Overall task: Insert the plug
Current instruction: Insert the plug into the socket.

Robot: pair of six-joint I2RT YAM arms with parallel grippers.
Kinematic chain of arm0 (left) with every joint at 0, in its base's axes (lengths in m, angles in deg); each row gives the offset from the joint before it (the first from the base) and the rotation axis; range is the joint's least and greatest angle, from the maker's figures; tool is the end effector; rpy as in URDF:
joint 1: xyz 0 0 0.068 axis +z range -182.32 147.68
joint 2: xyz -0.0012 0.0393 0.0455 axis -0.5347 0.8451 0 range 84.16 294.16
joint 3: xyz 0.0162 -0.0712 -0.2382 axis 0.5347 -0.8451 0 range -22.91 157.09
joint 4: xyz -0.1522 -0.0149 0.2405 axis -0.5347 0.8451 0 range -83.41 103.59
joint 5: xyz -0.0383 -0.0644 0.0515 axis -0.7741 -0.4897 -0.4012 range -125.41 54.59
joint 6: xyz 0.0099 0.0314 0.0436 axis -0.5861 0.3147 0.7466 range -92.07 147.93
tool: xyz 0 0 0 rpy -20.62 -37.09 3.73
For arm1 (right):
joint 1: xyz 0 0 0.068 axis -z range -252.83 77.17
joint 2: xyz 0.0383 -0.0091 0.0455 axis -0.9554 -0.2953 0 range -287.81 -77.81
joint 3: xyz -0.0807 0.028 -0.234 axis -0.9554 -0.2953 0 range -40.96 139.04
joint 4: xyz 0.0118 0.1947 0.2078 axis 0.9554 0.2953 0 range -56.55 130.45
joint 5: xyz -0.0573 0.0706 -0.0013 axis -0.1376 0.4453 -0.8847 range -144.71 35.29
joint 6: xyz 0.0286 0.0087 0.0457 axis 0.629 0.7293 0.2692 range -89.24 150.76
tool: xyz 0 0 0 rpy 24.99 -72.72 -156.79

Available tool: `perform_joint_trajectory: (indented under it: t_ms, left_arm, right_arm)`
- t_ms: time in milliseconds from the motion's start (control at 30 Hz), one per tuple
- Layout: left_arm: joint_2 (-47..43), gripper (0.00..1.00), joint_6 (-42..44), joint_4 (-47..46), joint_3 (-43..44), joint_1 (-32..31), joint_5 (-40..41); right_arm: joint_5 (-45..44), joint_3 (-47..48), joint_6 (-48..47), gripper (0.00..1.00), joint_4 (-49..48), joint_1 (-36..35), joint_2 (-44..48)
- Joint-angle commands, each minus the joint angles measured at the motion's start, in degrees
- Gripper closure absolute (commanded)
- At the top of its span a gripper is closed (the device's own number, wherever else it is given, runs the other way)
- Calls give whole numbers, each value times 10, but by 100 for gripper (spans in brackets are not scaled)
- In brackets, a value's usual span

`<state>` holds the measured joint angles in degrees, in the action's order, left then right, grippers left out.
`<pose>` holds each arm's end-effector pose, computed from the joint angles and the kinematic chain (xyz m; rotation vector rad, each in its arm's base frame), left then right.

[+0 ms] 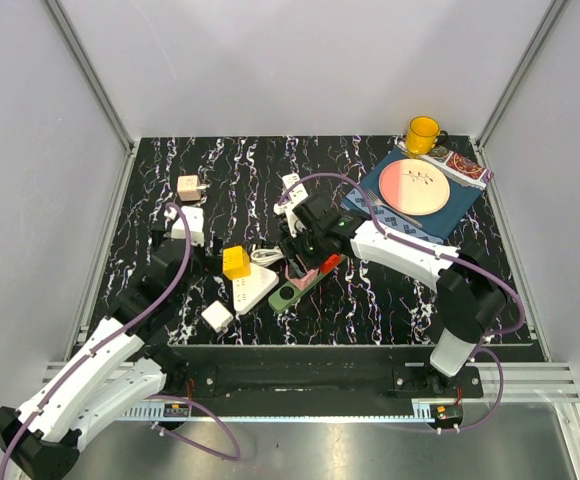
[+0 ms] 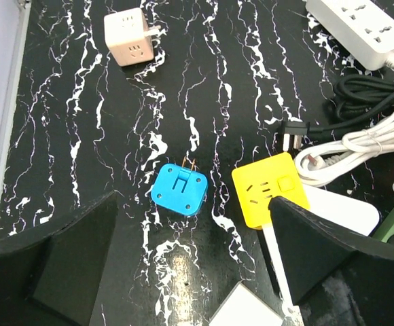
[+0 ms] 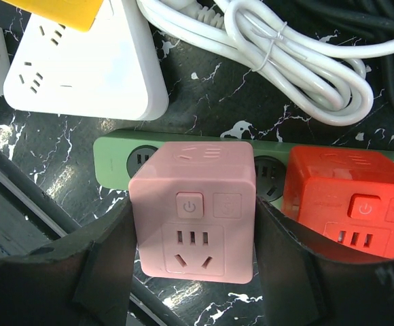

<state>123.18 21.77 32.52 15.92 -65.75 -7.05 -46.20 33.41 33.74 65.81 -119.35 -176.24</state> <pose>0.1760 -0.0955 0.2766 0.1609 1.9625 0.0517 0.2625 0.2846 0.2031 -1.0280 2.4151 0.5089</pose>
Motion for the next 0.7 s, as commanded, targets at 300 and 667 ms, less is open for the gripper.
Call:
perform_joint_trajectory:
  t_ms: [300,667]
  left_arm:
    - [-21,1,11,-41,-4,7,32]
    - [-20,1,13,-43,-5,9,29]
  right_arm:
    - [-4,35,15,100,-2,-20,-7]
    - [-37,22,26,100,10,-27,-3]
